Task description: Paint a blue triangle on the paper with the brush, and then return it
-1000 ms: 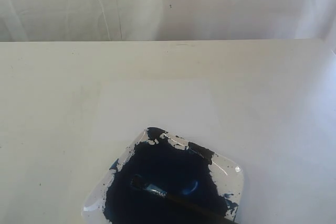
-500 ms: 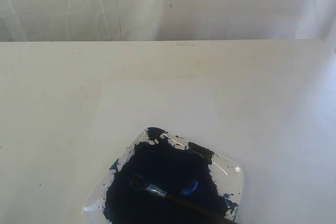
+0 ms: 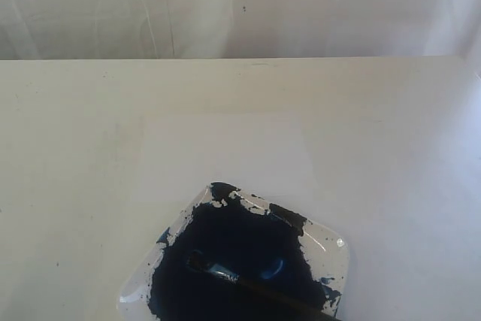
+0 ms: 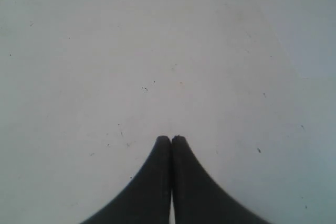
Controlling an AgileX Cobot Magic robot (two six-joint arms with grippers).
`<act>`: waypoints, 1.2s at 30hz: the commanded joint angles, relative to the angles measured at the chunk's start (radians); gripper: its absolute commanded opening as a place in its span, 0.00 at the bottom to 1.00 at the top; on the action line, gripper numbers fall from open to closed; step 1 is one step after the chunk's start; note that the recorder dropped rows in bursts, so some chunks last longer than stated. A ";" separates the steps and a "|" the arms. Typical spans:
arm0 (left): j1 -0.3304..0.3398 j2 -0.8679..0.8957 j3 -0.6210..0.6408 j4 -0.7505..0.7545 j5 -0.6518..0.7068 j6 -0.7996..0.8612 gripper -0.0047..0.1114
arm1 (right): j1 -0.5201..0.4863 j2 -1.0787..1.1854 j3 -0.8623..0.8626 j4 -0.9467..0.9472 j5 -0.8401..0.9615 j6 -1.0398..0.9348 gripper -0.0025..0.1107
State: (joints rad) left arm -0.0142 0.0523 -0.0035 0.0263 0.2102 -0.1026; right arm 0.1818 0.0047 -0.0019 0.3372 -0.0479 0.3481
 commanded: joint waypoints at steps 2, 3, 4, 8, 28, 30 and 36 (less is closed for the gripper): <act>0.003 0.008 0.004 -0.003 0.000 -0.003 0.04 | 0.008 0.066 -0.092 -0.001 0.262 -0.089 0.02; 0.003 0.008 0.004 -0.003 0.000 -0.003 0.04 | 0.008 0.113 -0.126 0.002 0.332 -0.101 0.02; 0.003 0.008 0.004 -0.003 0.000 -0.003 0.04 | 0.008 0.155 -0.157 0.014 0.389 -0.116 0.02; 0.003 0.008 0.004 -0.003 0.000 -0.003 0.04 | 0.008 0.393 -0.330 0.227 0.670 -0.420 0.02; 0.003 0.008 0.004 -0.003 0.000 -0.003 0.04 | 0.247 0.796 -0.800 0.043 1.269 -0.666 0.02; 0.003 0.008 0.004 -0.003 0.000 -0.003 0.04 | 0.315 0.820 -0.775 0.046 1.269 -0.643 0.02; 0.003 0.008 0.004 -0.003 0.000 -0.003 0.04 | 0.515 1.010 -0.709 -0.062 1.227 -0.519 0.02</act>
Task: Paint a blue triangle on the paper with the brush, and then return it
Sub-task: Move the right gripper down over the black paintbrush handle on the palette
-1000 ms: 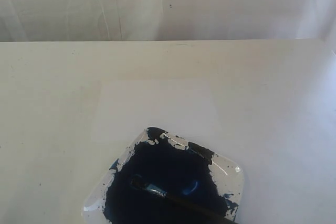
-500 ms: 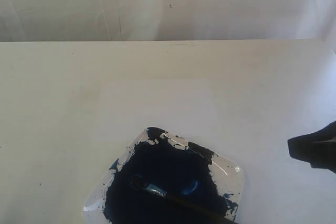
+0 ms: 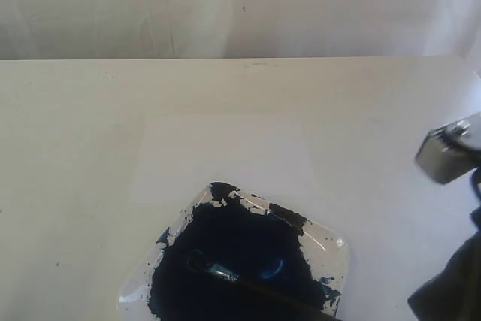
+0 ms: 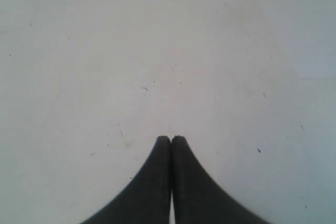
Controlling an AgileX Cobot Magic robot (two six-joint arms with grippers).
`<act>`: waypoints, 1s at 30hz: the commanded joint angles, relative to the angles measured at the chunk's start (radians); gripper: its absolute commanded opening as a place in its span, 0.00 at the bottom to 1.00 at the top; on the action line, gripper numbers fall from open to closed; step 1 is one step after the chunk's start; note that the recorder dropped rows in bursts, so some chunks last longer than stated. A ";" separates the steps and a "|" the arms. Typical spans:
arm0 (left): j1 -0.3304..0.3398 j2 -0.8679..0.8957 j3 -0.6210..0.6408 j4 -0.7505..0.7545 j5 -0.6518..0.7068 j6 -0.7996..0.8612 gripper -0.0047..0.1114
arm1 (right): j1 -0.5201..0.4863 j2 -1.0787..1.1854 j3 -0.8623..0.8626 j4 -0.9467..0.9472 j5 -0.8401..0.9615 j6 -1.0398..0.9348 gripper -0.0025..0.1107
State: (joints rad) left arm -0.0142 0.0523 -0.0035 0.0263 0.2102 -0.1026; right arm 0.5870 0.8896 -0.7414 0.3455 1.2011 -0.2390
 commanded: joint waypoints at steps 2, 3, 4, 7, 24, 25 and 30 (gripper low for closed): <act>0.003 0.008 0.004 -0.003 0.000 -0.003 0.04 | 0.169 0.206 0.033 -0.084 -0.027 0.084 0.02; 0.003 0.008 0.004 -0.003 0.000 -0.003 0.04 | 0.213 0.265 0.033 -0.086 -0.050 0.106 0.02; 0.003 0.008 0.004 -0.003 0.000 -0.003 0.04 | 0.235 0.292 0.033 -0.088 -0.076 0.118 0.02; 0.003 0.008 0.004 -0.003 0.000 -0.003 0.04 | 0.275 0.361 0.033 -0.088 -0.150 0.146 0.02; 0.003 0.008 0.004 -0.003 0.000 -0.003 0.04 | 0.291 0.587 0.033 -0.216 -0.210 0.250 0.02; 0.003 0.008 0.004 -0.003 0.000 -0.003 0.04 | 0.291 0.597 0.033 -0.216 -0.212 0.250 0.02; 0.003 0.008 0.004 -0.003 0.000 -0.003 0.04 | 0.291 0.630 0.033 -0.261 -0.217 0.274 0.02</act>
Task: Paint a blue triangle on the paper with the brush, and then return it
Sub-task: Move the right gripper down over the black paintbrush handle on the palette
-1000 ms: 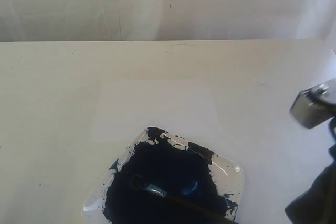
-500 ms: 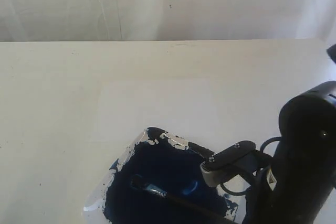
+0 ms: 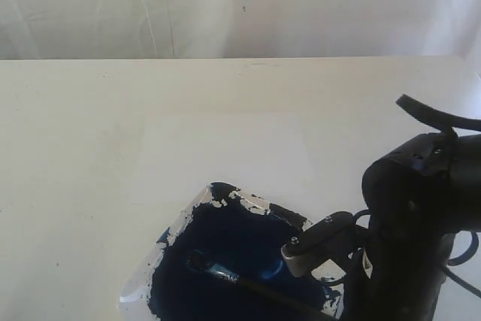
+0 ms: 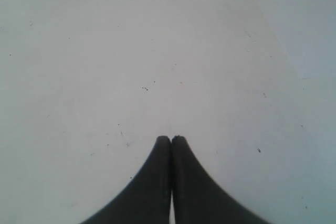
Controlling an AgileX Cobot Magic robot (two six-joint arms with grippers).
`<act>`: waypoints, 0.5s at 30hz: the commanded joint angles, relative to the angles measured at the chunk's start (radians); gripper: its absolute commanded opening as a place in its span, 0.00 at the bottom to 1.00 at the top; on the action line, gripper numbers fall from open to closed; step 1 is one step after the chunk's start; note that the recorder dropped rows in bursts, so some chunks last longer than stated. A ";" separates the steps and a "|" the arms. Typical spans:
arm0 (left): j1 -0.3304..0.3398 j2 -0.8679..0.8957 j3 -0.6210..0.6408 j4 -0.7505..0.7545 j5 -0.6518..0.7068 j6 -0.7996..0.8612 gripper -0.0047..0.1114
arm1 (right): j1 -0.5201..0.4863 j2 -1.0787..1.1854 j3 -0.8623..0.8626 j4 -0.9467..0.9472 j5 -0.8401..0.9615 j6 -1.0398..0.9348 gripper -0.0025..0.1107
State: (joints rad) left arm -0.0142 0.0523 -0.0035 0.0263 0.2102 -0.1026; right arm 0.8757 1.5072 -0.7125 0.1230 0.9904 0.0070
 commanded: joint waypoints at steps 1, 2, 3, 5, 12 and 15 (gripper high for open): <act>0.003 0.008 0.004 -0.003 0.000 -0.003 0.04 | 0.002 0.012 0.004 -0.058 -0.009 0.046 0.02; 0.003 0.008 0.004 -0.003 0.000 -0.003 0.04 | 0.002 0.014 0.004 -0.079 -0.011 0.066 0.02; 0.003 0.008 0.004 -0.003 0.000 -0.003 0.04 | 0.002 0.016 0.004 -0.096 -0.011 0.077 0.02; 0.003 0.008 0.004 -0.003 0.000 -0.003 0.04 | 0.002 0.020 0.004 -0.123 -0.011 0.105 0.02; 0.003 0.008 0.004 -0.003 0.000 -0.003 0.04 | 0.002 0.020 0.004 -0.141 -0.068 0.107 0.02; 0.003 0.008 0.004 -0.003 0.000 -0.003 0.04 | 0.002 0.020 0.004 -0.165 -0.098 0.130 0.02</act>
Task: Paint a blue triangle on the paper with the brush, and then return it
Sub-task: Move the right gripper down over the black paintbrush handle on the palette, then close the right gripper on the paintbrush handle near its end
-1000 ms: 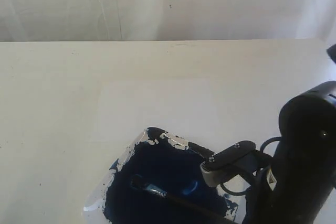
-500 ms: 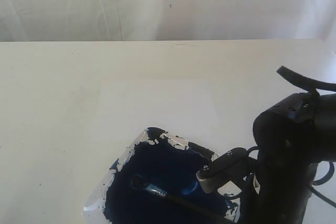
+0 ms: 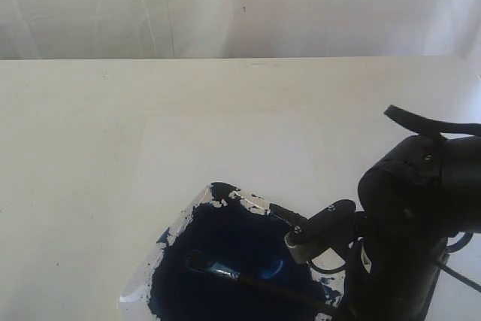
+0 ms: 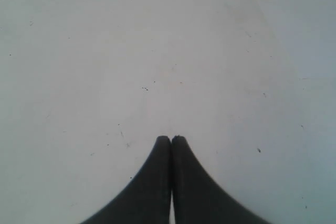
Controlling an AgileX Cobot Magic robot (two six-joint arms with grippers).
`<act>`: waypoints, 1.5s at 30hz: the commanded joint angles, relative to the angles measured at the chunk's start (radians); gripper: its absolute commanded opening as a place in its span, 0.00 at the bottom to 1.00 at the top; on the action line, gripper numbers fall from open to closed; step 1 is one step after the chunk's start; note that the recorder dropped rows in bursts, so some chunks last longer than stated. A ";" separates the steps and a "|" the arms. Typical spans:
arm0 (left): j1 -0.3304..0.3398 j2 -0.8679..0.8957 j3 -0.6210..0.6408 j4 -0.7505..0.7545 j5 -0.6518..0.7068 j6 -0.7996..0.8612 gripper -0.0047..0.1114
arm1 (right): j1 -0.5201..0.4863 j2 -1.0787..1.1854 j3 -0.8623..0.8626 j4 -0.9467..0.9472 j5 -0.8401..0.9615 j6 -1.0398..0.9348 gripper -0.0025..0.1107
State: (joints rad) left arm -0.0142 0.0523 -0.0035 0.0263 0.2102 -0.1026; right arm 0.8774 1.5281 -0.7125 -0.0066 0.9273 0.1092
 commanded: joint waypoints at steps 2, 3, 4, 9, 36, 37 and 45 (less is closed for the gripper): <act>0.003 0.008 0.004 -0.003 0.000 -0.003 0.04 | 0.000 -0.001 0.004 -0.059 -0.047 0.052 0.02; 0.003 0.008 0.004 -0.003 0.000 -0.003 0.04 | 0.000 -0.001 0.004 -0.070 -0.049 0.056 0.02; 0.003 0.008 0.004 -0.003 0.000 -0.003 0.04 | 0.000 -0.001 0.004 -0.084 -0.052 0.063 0.02; 0.003 0.008 0.004 -0.003 0.000 -0.003 0.04 | 0.000 -0.001 0.004 -0.149 -0.052 0.124 0.02; 0.003 0.008 0.004 -0.003 0.000 -0.003 0.04 | -0.001 -0.001 0.004 -0.424 -0.133 0.374 0.02; 0.003 0.008 0.004 -0.003 0.000 -0.003 0.04 | -0.001 -0.001 0.004 -0.435 -0.133 0.391 0.02; 0.003 0.008 0.004 -0.003 0.000 -0.003 0.04 | -0.001 -0.074 0.004 -0.495 -0.174 0.670 0.02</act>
State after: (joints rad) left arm -0.0142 0.0523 -0.0035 0.0263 0.2102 -0.1026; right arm 0.8774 1.5059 -0.7125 -0.4507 0.7891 0.6447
